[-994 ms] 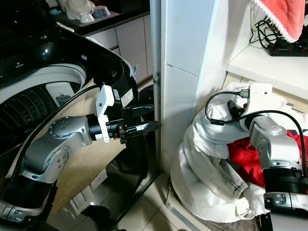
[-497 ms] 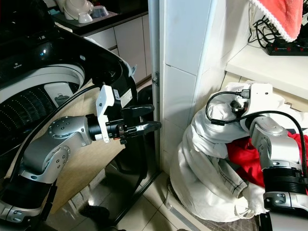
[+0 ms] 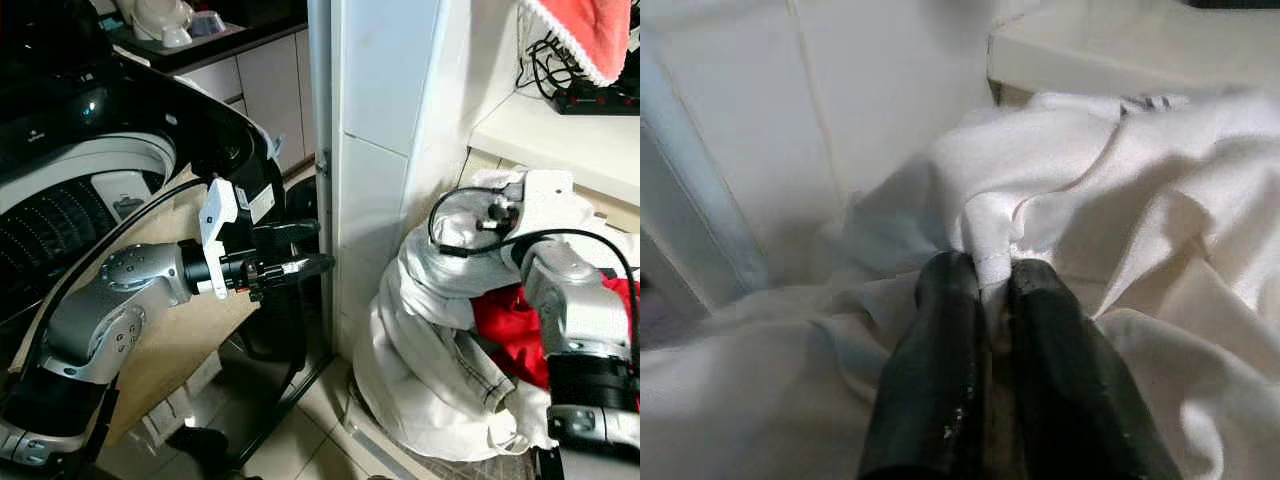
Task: Clothes washing
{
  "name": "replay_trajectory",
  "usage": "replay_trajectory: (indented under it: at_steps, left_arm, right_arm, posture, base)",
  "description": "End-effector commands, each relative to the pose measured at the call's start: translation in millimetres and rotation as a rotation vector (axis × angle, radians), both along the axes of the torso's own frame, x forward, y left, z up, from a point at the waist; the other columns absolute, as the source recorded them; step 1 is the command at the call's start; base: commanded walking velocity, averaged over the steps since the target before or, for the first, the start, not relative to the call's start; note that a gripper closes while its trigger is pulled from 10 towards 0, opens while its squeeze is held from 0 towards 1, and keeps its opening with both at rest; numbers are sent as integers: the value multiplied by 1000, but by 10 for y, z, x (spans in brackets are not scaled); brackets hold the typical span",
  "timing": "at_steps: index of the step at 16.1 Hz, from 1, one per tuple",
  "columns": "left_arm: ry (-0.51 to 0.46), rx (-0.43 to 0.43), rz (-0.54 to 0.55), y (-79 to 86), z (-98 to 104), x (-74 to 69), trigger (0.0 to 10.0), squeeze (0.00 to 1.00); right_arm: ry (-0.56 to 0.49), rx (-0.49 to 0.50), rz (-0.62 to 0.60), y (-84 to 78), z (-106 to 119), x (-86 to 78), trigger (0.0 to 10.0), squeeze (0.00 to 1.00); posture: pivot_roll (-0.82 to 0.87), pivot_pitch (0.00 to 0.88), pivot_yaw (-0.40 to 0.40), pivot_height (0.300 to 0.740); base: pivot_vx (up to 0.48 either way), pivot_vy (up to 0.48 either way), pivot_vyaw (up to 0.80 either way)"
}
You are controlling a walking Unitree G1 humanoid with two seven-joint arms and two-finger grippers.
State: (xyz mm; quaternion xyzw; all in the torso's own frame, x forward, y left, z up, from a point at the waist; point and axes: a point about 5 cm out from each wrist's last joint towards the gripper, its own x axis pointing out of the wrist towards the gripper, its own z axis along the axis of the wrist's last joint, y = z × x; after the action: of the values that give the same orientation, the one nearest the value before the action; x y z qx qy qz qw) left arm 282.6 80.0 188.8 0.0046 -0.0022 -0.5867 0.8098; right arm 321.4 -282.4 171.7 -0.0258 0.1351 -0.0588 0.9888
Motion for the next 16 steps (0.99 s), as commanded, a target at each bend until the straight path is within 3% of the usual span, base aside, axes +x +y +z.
replay_trajectory:
  at_steps: [1,3,5,7,8,10,11,12,13,14,16]
  left_arm:
    - [-7,10,21,35,0,4,10000,0]
    - [-10,-2,32,39,18,16,10000,0]
    - [-56,-57,100,63,134,87,10000,0]
    - [-118,-123,189,77,302,185,10000,0]
    - [-132,-197,244,74,445,263,10000,0]
    - [-157,-261,249,37,601,294,10000,0]
    - [-179,-273,255,0,659,304,10000,0]
    - [-182,-345,273,-44,758,323,10000,0]
    - [-153,-422,261,-93,836,321,10000,784]
    - [-139,-445,245,-116,859,313,10000,1000]
    - [-112,-455,158,-293,858,240,10000,1000]
  right_arm:
    - [-37,35,35,56,134,-19,0,0]
    - [-62,68,53,78,220,-38,0,0]
    - [-143,93,153,160,584,-134,0,0]
    - [-258,208,343,356,968,-232,0,0]
    - [-328,284,490,497,1215,-323,0,0]
    - [-429,397,628,643,1454,-401,0,0]
    - [-493,487,696,734,1576,-444,0,0]
    - [-548,591,787,857,1684,-494,0,0]
    - [-562,657,851,939,1731,-536,0,0]
    - [-560,673,868,960,1739,-549,0,0]
    - [-559,772,933,1052,1742,-574,0,0]
  posture:
    - [-191,0,93,740]
    - [-191,0,93,740]
    - [-191,0,90,740]
    - [-194,0,91,740]
    - [-196,0,92,740]
    - [-197,0,93,740]
    - [-195,0,94,740]
    - [-197,0,94,740]
    - [-194,0,91,740]
    - [-191,0,87,740]
    - [-184,0,76,740]
  base:
    - [0,0,0]
    - [0,0,0]
    - [0,0,0]
    - [0,0,0]
    - [0,0,0]
    - [0,0,0]
    - [0,0,0]
    - [0,0,0]
    - [0,0,0]
    - [0,0,0]
    - [0,0,0]
